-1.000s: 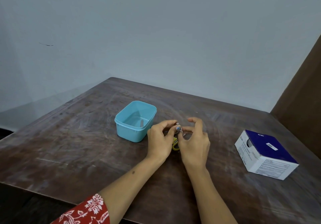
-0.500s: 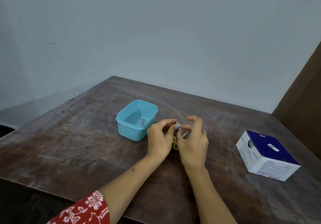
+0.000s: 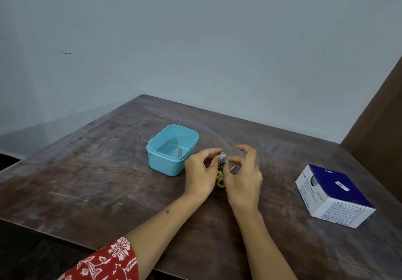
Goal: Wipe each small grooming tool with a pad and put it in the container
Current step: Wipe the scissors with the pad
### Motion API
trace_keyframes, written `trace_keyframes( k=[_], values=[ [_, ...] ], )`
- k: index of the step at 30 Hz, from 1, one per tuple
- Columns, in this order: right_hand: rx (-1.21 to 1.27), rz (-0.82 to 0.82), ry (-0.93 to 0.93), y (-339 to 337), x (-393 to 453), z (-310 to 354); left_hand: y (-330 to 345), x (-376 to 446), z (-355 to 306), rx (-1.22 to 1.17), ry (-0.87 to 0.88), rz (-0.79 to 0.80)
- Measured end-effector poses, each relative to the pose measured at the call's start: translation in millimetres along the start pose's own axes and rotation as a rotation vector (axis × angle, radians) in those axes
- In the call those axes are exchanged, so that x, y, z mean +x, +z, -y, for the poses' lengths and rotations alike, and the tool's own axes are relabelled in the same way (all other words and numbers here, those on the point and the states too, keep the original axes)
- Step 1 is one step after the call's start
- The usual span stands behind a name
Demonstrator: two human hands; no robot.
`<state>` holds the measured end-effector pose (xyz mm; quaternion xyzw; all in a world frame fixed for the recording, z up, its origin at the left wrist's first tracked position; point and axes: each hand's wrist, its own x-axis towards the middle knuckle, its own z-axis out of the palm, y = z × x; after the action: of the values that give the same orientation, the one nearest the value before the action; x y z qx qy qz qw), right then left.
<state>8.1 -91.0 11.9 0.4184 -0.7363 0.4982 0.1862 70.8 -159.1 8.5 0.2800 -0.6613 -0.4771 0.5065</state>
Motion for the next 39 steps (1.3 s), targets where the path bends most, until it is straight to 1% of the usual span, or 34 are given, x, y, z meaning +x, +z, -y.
trace_keyframes(
  k=[3,6,11,15,21,24,25,29,33,39],
  values=[
    [0.007,0.003,0.004,1.0,0.0,1.4,-0.5,0.8,0.9,-0.008,-0.009,-0.005],
    [0.043,0.034,0.088,0.5,1.5,-2.9,-0.3,1.2,0.2,-0.041,-0.02,-0.019],
    [0.024,-0.03,0.021,0.9,1.1,-1.8,0.2,2.1,1.1,-0.017,-0.012,-0.015],
    [0.081,0.022,0.069,2.4,2.4,-5.8,0.1,2.0,1.1,-0.065,-0.025,-0.029],
    [0.034,-0.021,-0.003,1.5,2.8,-2.2,0.9,2.7,2.5,-0.026,-0.001,-0.034],
    [0.038,0.023,0.054,1.7,2.4,-1.8,1.0,3.1,2.1,-0.028,0.001,-0.039],
    [0.049,0.023,0.064,1.0,2.4,-1.8,1.1,3.1,2.4,-0.029,0.0,-0.035],
    [0.02,-0.029,0.006,-0.3,1.5,1.5,1.0,2.9,3.0,-0.017,0.002,-0.013],
    [0.025,0.044,0.07,1.7,1.4,0.3,0.5,2.6,2.6,-0.019,0.006,-0.031],
    [-0.007,-0.009,0.017,1.8,0.3,2.2,0.1,2.4,2.6,0.002,0.008,-0.016]
  ],
)
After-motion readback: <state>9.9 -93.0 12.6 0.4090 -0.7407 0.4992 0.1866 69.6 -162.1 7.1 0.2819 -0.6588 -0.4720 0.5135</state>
